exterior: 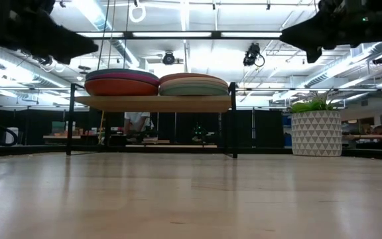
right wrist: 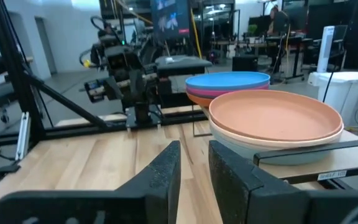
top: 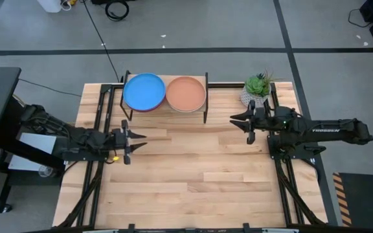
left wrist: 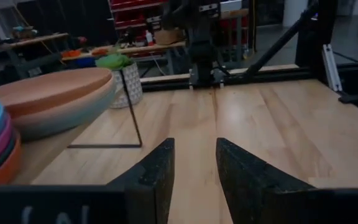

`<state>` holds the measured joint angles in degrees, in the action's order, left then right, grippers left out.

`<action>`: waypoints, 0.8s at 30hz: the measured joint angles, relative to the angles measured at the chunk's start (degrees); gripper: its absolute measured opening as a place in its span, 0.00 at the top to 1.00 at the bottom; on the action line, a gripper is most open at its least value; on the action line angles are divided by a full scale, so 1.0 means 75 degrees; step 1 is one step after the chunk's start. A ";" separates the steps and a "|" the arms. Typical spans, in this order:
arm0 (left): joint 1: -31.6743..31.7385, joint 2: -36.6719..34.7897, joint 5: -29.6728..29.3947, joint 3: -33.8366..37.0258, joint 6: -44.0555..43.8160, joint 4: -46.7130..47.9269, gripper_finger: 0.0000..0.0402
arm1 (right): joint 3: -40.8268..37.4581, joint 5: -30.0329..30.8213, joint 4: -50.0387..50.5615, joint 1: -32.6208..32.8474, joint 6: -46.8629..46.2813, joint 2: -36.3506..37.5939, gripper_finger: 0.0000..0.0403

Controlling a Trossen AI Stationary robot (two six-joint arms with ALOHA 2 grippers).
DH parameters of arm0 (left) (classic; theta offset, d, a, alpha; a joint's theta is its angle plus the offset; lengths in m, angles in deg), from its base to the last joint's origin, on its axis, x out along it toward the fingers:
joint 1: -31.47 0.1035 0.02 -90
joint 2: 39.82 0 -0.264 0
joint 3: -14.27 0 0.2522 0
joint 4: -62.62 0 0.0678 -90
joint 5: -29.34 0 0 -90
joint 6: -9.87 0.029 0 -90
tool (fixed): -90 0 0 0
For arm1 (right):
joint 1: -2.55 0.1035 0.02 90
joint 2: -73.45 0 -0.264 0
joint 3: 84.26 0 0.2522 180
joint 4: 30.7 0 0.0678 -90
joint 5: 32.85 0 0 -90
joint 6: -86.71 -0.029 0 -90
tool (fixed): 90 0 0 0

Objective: Place and stack plates onto a shelf
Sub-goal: Return to Home Position

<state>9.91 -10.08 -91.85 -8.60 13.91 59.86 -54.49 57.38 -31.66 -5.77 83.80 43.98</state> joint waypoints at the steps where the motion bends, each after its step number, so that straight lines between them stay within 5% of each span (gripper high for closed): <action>1: -0.0027 -0.0163 -0.0072 0.0110 0.0002 0.0014 0.69 | -0.0075 0.0005 -0.0036 0.0000 -0.0045 0.0095 0.78; 14: -0.1416 -0.0730 -0.1994 0.0290 0.1073 -0.0041 0.69 | -0.1718 0.0699 -0.1921 0.0000 0.0193 0.0931 0.78; 18: -0.1491 -0.0723 -0.1549 0.0290 0.0918 -0.0013 0.69 | -0.1879 0.0719 -0.1980 0.0000 0.0130 0.1105 0.78; 24: -0.1562 -0.0720 -0.1036 0.0290 0.0550 0.0265 0.69 | -0.1879 -0.0395 -0.2253 0.0000 0.0058 0.1448 0.78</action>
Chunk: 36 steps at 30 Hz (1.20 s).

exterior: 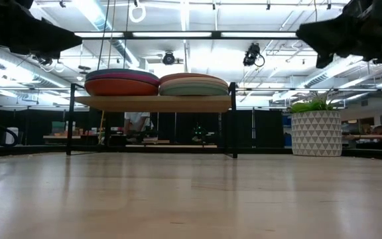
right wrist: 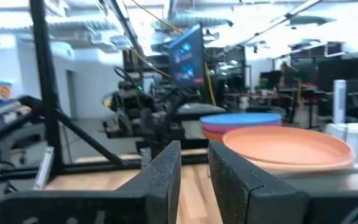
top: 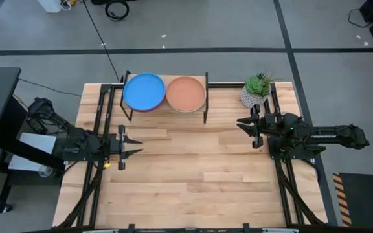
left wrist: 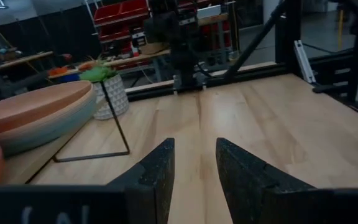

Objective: Place and stack plates onto a shelf
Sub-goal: Return to Home Position

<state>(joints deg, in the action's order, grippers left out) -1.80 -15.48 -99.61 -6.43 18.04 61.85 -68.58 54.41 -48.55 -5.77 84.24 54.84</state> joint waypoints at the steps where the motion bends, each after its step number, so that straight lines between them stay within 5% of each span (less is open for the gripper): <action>1: -0.0015 0.0000 0.0003 0.0000 0.0000 0.0008 0.69 | 0.0000 -0.0070 0.0052 0.0000 -0.0047 0.0077 0.78; 11: -0.0012 -0.0433 0.0223 0.0854 0.0404 -0.0552 0.69 | 0.0000 0.0302 0.0951 -0.0007 -0.0042 0.0256 0.78; 19: -0.0007 -0.0662 0.0950 0.0857 0.0995 -0.0756 0.69 | 0.0000 0.1652 0.0629 -0.0006 -0.0037 0.0236 0.78; 26: -0.0009 -0.0650 0.0959 0.0860 -0.0153 -0.0762 0.69 | 0.0001 0.1619 0.0745 -0.0006 -0.0010 0.0233 0.78; 36: -0.0009 -0.0650 0.0956 0.0863 -0.0198 -0.0762 0.69 | 0.0003 0.1614 0.0742 -0.0006 0.0007 0.0233 0.78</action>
